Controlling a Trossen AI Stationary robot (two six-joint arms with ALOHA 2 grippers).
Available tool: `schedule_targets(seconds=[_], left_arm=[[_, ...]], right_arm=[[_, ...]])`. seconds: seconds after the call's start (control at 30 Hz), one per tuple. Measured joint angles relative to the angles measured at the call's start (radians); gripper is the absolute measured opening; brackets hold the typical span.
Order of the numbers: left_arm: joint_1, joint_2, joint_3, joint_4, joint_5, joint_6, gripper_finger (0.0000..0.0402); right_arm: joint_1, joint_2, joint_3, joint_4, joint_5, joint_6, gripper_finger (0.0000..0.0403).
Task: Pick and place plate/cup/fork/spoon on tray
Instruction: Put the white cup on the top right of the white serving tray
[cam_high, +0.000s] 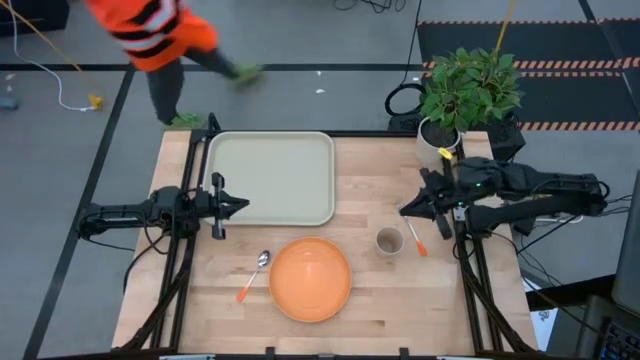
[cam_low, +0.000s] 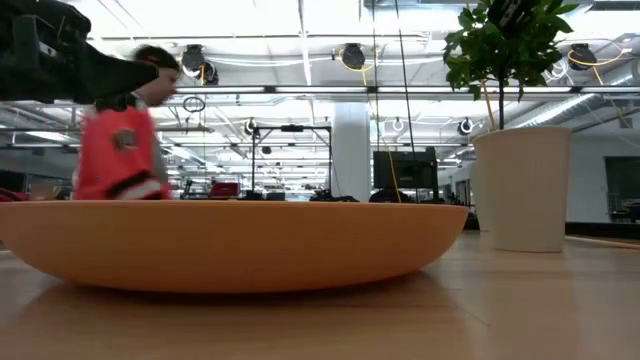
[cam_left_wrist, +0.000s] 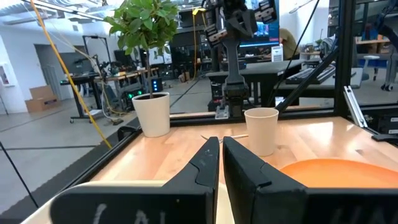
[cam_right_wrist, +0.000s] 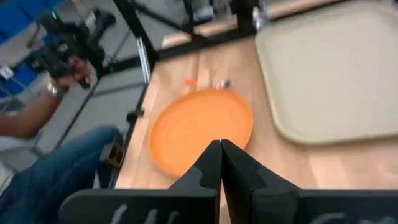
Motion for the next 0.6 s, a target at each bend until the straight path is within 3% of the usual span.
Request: schedule_targets(seconds=[0.3,0.6], left_arm=[[0.000,0.000,0.000,0.000,0.000,-0.004,0.0026],[0.000,0.000,0.001,0.000,0.000,-0.024,0.0026]], right_arm=[[0.164,0.198,0.127,-0.216,0.060,0.031,0.0000],[0.342,0.379,0.131,-0.339,0.165,0.118,0.0009]])
